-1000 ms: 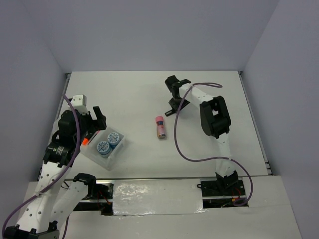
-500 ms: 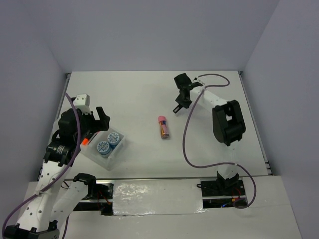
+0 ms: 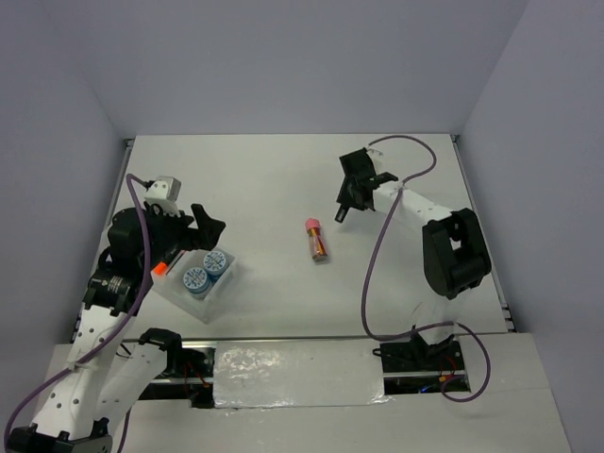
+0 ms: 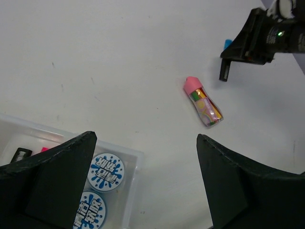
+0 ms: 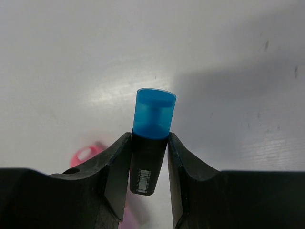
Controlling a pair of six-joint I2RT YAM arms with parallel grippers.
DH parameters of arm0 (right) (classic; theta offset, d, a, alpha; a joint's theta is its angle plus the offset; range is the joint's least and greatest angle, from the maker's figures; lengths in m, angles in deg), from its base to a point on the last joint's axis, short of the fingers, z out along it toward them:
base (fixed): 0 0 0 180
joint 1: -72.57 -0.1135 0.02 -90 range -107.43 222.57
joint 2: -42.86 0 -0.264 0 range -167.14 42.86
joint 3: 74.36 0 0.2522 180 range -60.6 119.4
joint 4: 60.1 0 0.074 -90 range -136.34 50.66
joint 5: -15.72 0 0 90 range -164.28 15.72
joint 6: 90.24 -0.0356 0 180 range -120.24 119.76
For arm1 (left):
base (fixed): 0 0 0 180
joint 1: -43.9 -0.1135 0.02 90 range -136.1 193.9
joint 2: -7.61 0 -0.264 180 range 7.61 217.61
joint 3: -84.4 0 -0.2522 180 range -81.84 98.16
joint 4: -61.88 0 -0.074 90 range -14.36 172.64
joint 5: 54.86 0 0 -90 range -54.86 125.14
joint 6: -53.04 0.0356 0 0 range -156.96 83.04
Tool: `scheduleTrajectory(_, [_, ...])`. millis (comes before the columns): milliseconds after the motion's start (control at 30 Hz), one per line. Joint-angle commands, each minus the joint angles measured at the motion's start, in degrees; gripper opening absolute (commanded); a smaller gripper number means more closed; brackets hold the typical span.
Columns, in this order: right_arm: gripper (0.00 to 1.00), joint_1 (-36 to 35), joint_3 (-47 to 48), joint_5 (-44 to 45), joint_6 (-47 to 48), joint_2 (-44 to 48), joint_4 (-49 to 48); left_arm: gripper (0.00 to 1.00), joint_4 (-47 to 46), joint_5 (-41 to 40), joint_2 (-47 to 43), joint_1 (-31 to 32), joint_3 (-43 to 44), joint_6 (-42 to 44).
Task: Sort the stationery into containers
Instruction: Pick up the pen from the center of the board.
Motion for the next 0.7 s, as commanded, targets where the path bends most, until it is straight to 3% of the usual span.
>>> scheduleTrajectory(0, [0.00,-1.4,-8.0,-8.4,7.8,4.6,-10.7,0.99,-3.9,5.7,-0.1,0.2,-0.3,-2.5])
scheduleTrajectory(67, [0.00,-2.7,-11.5,-9.2,9.7,8.9,-12.4,0.99,-5.3,9.5,0.5,0.2,-0.4,-5.7])
scheduleTrajectory(167, [0.00,-3.5,-15.0,-8.2,9.8,15.7,-13.2,0.99,-14.0,21.5,1.3,0.2,-3.0,-12.1])
scheduleTrajectory(200, [0.00,-4.1,-15.6,-8.3,9.4,17.4,-13.0,0.99,-20.2,26.5,1.6,0.2,-4.0,-14.0])
scheduleTrajectory(300, [0.00,-6.9,-18.0,-9.0,8.4,24.7,-13.4,0.99,-30.5,31.4,2.5,0.6,-8.3,-21.5])
scheduleTrajectory(500, [0.00,-14.8,-22.7,-16.7,13.3,38.9,-20.9,0.99,-46.0,31.2,6.7,3.4,-11.8,-31.9])
scheduleTrajectory(667, [0.01,-23.4,-20.6,-18.9,18.7,41.1,-19.3,0.99,-53.4,28.9,9.0,8.6,-10.0,-36.5])
